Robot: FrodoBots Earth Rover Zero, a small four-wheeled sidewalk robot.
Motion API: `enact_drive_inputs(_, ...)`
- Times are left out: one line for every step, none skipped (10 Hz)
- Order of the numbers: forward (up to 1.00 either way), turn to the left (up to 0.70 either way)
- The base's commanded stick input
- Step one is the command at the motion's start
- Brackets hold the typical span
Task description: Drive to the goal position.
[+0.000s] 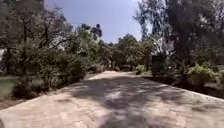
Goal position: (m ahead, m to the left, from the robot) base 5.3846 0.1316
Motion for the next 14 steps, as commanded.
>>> enact_drive_inputs(0.70,0.00)
enact_drive_inputs(0.70,0.00)
enact_drive_inputs(0.70,0.00)
enact_drive_inputs(0.70,0.00)
enact_drive_inputs(0.70,0.00)
enact_drive_inputs(0.70,0.00)
enact_drive_inputs(0.70,0.00)
enact_drive_inputs(0.70,0.00)
enact_drive_inputs(0.70,0.00)
enact_drive_inputs(0.70,0.00)
enact_drive_inputs(0.70,0.00)
enact_drive_inputs(0.70,0.00)
enact_drive_inputs(0.70,0.00)
enact_drive_inputs(0.70,0.00)
